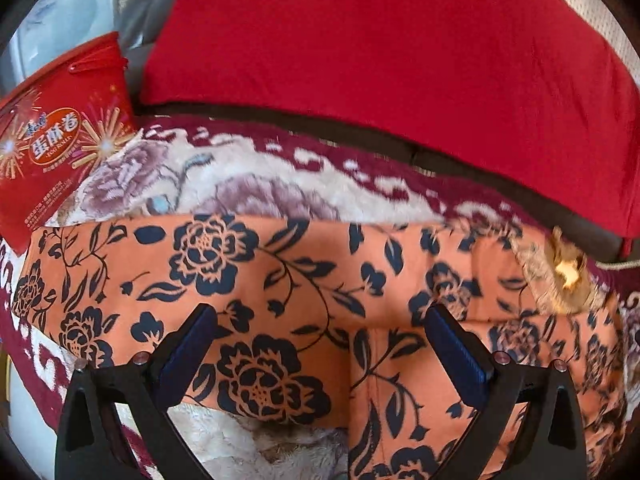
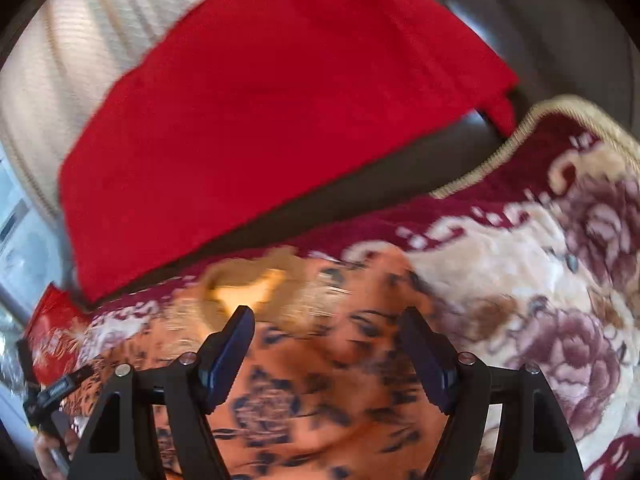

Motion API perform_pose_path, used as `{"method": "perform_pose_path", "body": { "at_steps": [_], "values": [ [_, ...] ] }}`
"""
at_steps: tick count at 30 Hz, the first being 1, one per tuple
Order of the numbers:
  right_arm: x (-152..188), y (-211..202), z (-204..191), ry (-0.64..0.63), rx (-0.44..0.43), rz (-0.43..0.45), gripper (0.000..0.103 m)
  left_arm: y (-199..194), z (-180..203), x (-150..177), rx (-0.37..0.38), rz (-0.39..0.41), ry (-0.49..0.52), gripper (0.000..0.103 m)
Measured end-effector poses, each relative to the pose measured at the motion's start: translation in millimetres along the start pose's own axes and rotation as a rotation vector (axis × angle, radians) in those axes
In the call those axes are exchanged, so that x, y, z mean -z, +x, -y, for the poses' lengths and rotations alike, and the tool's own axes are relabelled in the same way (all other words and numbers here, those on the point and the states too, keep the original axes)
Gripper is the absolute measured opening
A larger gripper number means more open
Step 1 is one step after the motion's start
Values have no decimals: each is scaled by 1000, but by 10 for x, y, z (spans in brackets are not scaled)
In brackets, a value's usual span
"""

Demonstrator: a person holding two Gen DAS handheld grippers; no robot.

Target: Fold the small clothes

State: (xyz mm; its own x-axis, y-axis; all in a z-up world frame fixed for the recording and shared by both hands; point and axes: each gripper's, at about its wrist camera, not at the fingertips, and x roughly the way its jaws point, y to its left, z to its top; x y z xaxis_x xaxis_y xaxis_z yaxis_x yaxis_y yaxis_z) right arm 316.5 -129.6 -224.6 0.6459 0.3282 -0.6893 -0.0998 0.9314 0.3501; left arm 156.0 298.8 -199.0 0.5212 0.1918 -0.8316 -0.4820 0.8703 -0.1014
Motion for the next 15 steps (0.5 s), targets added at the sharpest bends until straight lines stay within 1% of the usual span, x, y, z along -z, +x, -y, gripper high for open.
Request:
{"method": "perform_pose_path", "body": {
  "at_steps": [1, 2, 3, 4, 5, 6, 8, 10, 11, 12, 14, 15],
  "values": [
    [-7, 121, 37, 8, 7, -42, 77, 32, 4, 12, 0, -13, 11, 98],
    [-9, 237, 40, 3, 19, -83, 77, 67, 10, 28, 5, -28, 21, 88],
    [-2, 296, 35, -3, 40, -99, 77, 110, 12, 45, 18, -49, 26, 75],
    [2, 348, 109, -9, 97, -110, 77, 148, 7, 58, 34, -67, 27, 69],
    [4, 386, 154, -9, 123, -111, 77, 193, 8, 79, 55, -86, 28, 57],
    [2, 442, 206, -6, 142, -111, 77, 217, 20, 87, 66, -95, 31, 48],
    [1, 530, 381, 33, 118, -113, 77, 254, 54, 96, 84, -102, 42, 46],
    [11, 678, 504, 91, 56, -161, 76, 282, 51, 79, 94, -107, 31, 46],
    [29, 734, 527, 105, 29, -176, 69, 298, 39, 70, 103, -113, 16, 47],
    [44, 761, 518, 101, 20, -181, 63, 312, 26, 63, 106, -118, 6, 48],
    [62, 810, 455, 53, 46, -189, 45, 346, 15, 55, 118, -125, -11, 49],
    [74, 776, 422, 40, 53, -185, 39, 379, 36, 59, 128, -135, -1, 49]
  ]
}}
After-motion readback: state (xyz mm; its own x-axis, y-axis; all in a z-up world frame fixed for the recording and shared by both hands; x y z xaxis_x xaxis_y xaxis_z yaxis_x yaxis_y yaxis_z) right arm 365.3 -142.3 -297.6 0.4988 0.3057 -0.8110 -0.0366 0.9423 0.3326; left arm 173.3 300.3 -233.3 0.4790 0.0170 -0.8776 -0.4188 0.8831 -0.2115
